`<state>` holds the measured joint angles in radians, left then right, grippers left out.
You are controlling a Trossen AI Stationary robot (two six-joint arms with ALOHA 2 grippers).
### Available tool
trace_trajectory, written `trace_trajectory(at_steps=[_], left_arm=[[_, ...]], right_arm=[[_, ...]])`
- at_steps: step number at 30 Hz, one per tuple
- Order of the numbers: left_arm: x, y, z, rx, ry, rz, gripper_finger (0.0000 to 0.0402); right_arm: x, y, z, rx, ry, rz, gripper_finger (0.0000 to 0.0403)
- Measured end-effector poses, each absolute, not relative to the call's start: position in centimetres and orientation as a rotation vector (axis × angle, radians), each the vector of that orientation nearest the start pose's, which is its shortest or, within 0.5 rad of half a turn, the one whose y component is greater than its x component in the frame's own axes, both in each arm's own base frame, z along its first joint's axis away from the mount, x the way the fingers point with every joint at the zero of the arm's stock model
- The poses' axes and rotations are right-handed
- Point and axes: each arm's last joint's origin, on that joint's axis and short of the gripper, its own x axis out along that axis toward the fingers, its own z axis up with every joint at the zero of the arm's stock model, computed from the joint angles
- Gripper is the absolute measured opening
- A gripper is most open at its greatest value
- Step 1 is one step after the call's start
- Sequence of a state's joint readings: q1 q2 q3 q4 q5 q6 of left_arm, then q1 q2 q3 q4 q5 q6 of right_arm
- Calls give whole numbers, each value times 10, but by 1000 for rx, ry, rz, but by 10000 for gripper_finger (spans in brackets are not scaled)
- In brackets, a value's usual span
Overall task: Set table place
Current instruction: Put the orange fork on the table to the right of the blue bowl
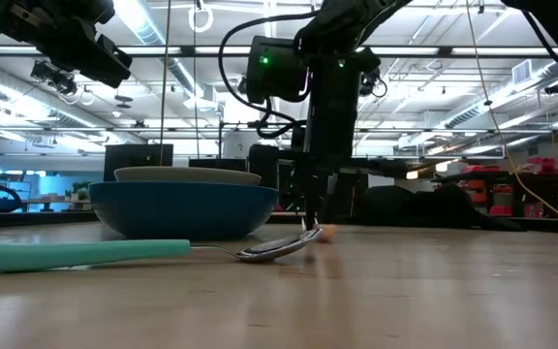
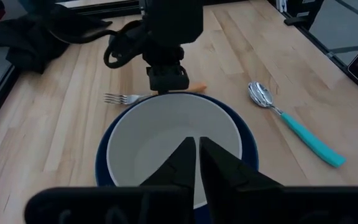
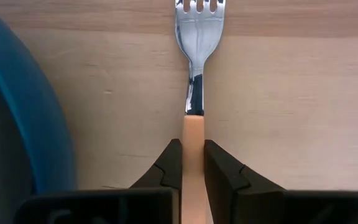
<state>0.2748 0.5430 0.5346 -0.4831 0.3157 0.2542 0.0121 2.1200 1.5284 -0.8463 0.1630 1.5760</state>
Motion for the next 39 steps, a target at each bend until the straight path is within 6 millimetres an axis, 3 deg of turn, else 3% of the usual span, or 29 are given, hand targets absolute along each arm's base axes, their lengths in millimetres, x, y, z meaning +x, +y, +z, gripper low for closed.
trace_trajectory(at_steps=[19, 39], left_arm=[[121, 25, 253, 107, 461, -100, 29], [121, 25, 253, 106, 461, -100, 27]], right_arm=[[408, 0, 144, 1145, 1000, -1187, 53], [408, 0, 144, 1145, 999, -1184, 94]])
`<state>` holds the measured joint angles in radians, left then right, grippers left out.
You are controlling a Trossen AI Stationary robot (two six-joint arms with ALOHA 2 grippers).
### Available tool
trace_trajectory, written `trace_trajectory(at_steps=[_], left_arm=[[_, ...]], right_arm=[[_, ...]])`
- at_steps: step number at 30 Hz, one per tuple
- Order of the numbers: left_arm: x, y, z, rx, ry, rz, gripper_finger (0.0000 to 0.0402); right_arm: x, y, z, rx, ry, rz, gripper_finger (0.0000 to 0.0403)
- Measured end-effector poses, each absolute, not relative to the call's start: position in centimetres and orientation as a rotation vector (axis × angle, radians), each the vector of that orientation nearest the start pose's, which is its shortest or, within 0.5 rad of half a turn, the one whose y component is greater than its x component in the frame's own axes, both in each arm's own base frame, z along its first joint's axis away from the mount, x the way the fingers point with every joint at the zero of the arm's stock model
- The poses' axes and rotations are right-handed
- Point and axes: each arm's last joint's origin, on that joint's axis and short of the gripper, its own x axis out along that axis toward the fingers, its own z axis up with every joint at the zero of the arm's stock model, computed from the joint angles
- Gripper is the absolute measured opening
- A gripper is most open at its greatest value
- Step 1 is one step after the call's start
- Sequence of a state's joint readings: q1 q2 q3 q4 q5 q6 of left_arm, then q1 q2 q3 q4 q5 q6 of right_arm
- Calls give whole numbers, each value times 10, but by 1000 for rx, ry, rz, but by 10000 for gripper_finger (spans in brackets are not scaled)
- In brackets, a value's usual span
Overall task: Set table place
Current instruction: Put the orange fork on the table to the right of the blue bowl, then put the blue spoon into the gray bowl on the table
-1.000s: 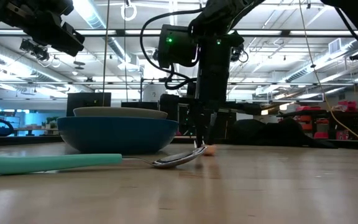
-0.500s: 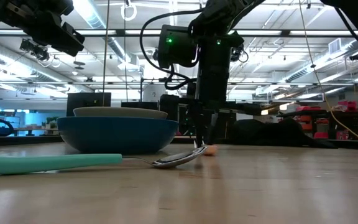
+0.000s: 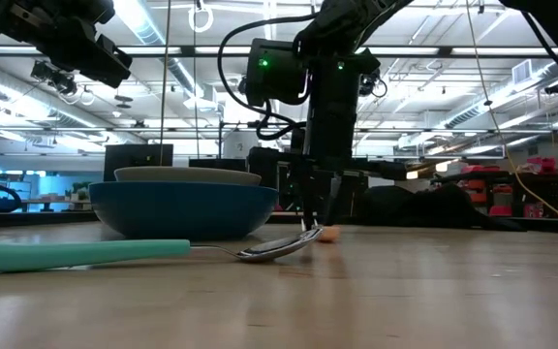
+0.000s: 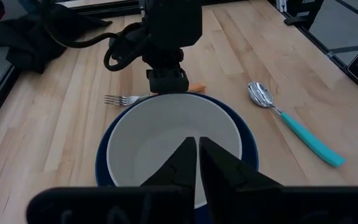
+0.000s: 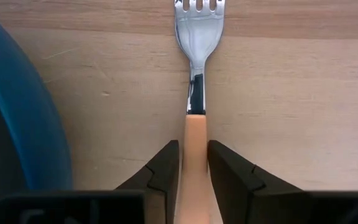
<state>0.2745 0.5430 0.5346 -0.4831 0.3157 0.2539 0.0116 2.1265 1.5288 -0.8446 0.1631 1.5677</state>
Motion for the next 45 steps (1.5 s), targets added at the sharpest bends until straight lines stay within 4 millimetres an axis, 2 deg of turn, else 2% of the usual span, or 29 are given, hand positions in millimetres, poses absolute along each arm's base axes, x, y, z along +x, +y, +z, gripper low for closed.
trace_trajectory(at_steps=[32, 36, 45], left_arm=[[121, 25, 253, 107, 461, -99, 35], [121, 25, 253, 106, 461, -99, 29], [121, 25, 253, 107, 460, -99, 29]], right_arm=[[408, -3, 144, 1158, 1058, -1125, 94], [408, -3, 146, 1157, 1065, -1112, 94], [402, -5, 166, 1151, 1043, -1093, 94]])
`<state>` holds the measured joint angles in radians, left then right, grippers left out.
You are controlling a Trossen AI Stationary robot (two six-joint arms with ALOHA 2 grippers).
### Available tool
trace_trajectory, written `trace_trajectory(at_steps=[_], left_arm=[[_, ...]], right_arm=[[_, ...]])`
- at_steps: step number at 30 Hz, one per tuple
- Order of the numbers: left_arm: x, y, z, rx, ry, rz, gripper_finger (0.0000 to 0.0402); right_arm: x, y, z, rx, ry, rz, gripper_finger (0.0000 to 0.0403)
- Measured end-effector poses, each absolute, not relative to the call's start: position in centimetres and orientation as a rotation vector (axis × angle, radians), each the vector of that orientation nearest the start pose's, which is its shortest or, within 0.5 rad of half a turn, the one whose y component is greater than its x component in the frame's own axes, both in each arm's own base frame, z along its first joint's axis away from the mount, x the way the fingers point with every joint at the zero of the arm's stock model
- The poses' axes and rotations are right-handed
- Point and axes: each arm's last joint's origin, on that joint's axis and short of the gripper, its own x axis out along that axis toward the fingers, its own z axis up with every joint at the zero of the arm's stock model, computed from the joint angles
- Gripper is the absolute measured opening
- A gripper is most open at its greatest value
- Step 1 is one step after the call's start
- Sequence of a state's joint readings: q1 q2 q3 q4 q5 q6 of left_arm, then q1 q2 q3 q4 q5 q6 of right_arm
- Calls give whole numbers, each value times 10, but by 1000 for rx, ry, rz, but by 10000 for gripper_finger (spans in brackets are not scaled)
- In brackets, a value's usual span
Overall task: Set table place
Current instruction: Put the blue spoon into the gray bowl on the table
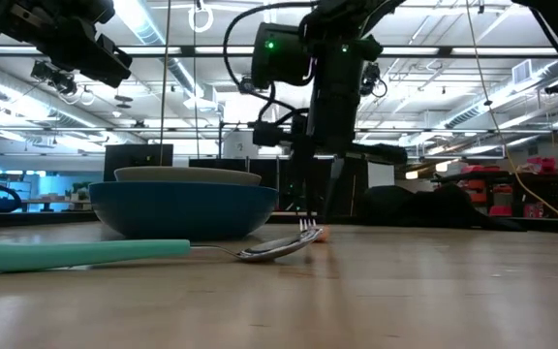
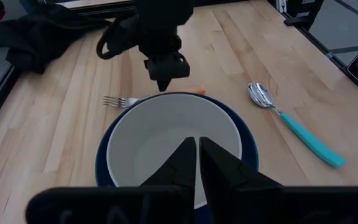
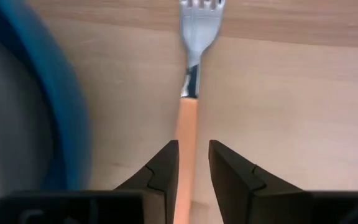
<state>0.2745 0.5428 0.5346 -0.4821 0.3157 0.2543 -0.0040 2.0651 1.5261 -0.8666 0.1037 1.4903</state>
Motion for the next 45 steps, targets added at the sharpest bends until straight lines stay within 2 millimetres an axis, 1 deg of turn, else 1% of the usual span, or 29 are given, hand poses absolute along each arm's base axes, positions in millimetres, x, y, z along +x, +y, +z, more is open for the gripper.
trace_trajectory(at_steps=[4, 8, 11, 15, 18, 21, 27, 30, 34, 37, 41, 45], left_arm=[[121, 25, 253, 107, 460, -99, 35], [121, 25, 253, 106, 461, -99, 35], [121, 25, 253, 107, 460, -99, 31], [121, 25, 253, 107, 460, -99, 26], [121, 25, 253, 107, 461, -99, 25], [121, 25, 253, 106, 461, -99, 29], [121, 25, 253, 106, 461, -99, 36], [121, 25, 253, 107, 461, -100, 35], [121, 25, 253, 106, 461, -99, 29], [121, 25, 253, 106, 461, -99, 26], [121, 25, 253, 106, 461, -99, 27], [121, 25, 253, 107, 461, -100, 32]], right_arm=[[399, -4, 176, 1146, 1041, -1081, 94], [392, -4, 190, 1093, 1070, -1047, 94], [383, -2, 204, 1038, 1107, -1017, 94], [366, 5, 229, 932, 1161, -943, 94], [352, 17, 248, 834, 1175, -897, 94], [335, 33, 267, 752, 1162, -882, 94], [297, 70, 301, 541, 1066, -869, 94], [279, 87, 313, 424, 1008, -849, 94], [254, 105, 325, 262, 960, -831, 94], [241, 113, 330, 204, 944, -810, 93], [233, 123, 333, 200, 909, -794, 89], [231, 135, 332, 191, 852, -764, 89]])
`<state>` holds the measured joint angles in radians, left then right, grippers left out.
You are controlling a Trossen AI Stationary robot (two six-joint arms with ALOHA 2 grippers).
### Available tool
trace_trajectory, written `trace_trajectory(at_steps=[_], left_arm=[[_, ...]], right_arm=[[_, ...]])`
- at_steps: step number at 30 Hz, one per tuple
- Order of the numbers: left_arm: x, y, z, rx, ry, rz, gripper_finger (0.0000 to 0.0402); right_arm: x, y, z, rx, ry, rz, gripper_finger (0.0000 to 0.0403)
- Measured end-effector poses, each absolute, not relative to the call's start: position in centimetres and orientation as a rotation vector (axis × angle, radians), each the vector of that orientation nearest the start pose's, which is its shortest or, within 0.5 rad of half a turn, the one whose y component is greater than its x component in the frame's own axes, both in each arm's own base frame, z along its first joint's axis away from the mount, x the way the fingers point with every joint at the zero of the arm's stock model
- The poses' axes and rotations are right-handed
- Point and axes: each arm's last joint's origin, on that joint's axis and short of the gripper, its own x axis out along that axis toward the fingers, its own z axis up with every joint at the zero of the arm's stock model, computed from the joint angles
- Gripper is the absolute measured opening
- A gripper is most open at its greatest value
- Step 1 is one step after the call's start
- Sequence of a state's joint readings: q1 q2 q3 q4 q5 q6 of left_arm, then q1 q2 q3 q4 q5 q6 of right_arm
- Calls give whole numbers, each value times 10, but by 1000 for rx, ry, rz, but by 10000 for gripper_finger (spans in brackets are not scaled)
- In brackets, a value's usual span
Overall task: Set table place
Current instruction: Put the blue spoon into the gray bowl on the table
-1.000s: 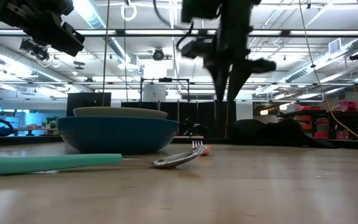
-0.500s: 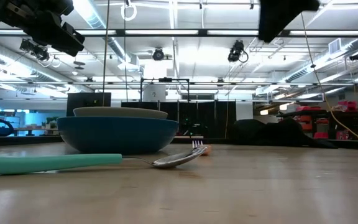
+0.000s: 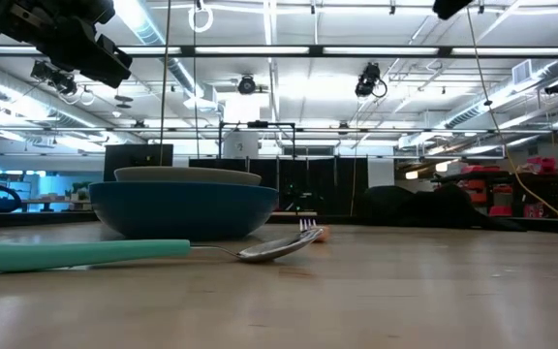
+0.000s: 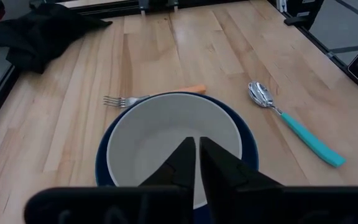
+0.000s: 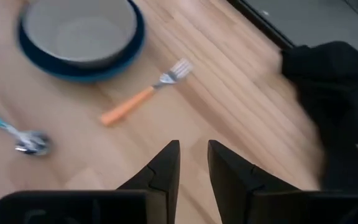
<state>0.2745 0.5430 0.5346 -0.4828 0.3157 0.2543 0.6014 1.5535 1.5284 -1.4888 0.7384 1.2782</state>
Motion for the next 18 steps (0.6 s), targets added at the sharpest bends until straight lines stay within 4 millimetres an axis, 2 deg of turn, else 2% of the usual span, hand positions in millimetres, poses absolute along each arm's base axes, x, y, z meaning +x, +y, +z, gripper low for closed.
trace_trajectory(at_steps=[5, 11, 15, 18], left_arm=[[121, 25, 253, 106, 461, -99, 36], [121, 25, 253, 106, 461, -99, 28], [121, 25, 253, 107, 461, -99, 25], [121, 25, 253, 107, 461, -99, 27]], right_arm=[[241, 155, 329, 248, 769, -667, 90], [266, 189, 330, 251, 641, -425, 87], [285, 205, 336, 112, 520, -283, 87], [295, 206, 346, -57, 453, -186, 87]])
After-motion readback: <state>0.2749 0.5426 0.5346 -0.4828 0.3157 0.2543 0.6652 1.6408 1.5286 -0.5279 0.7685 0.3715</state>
